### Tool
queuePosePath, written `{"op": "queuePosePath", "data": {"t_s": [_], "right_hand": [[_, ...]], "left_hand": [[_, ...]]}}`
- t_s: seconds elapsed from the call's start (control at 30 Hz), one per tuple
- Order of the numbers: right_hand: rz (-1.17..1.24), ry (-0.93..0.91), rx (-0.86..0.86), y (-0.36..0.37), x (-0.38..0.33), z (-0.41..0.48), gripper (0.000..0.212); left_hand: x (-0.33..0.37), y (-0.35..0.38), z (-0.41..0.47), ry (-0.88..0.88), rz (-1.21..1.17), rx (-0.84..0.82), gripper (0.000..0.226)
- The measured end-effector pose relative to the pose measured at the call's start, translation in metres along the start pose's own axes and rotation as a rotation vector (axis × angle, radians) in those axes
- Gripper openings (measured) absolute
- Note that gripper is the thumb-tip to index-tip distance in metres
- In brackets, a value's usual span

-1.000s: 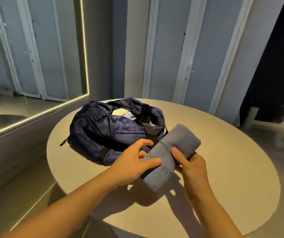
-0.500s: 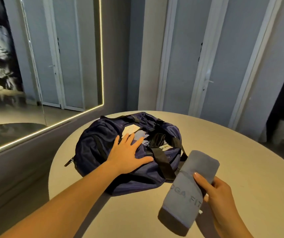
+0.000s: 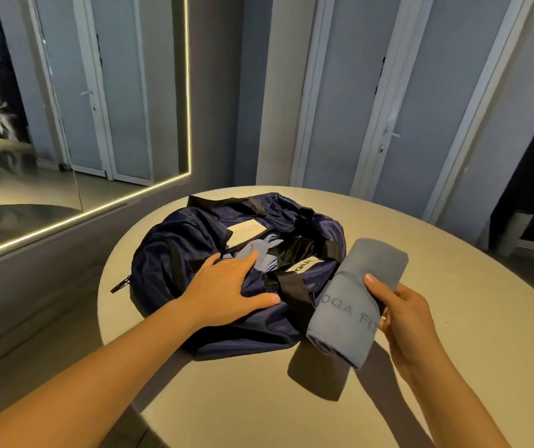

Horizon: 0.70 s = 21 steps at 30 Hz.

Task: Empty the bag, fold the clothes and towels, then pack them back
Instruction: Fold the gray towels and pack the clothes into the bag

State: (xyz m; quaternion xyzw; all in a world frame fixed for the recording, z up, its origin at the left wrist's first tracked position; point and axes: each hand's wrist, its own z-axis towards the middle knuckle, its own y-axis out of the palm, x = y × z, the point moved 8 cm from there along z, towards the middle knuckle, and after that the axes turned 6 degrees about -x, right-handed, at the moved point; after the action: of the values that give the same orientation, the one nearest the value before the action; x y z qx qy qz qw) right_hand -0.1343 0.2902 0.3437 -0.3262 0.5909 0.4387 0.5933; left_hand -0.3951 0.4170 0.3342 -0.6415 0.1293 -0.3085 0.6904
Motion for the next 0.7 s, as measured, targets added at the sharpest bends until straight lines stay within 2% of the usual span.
{"op": "queuePosePath", "data": {"t_s": [0.1, 0.33, 0.5, 0.6, 0.7], "right_hand": [[-0.036, -0.071, 0.010, 0.012, -0.021, 0.001, 0.035], [-0.194, -0.211, 0.010, 0.042, -0.046, -0.007, 0.020], [-0.506, -0.182, 0.121, 0.007, -0.017, -0.016, 0.042], [-0.613, -0.124, 0.106, -0.004, -0.009, -0.019, 0.050], [-0.605, -0.095, 0.086, -0.004, -0.015, -0.018, 0.061]], "left_hand": [[0.006, -0.005, -0.033, 0.015, -0.011, -0.045, 0.115], [0.010, -0.014, -0.096, 0.138, -0.021, -0.113, 0.101], [0.017, -0.023, -0.112, 0.204, 0.011, -0.184, 0.088], [0.037, -0.048, -0.094, 0.169, 0.037, -0.054, 0.087], [0.062, -0.060, -0.079, 0.217, 0.046, 0.135, 0.063]]}}
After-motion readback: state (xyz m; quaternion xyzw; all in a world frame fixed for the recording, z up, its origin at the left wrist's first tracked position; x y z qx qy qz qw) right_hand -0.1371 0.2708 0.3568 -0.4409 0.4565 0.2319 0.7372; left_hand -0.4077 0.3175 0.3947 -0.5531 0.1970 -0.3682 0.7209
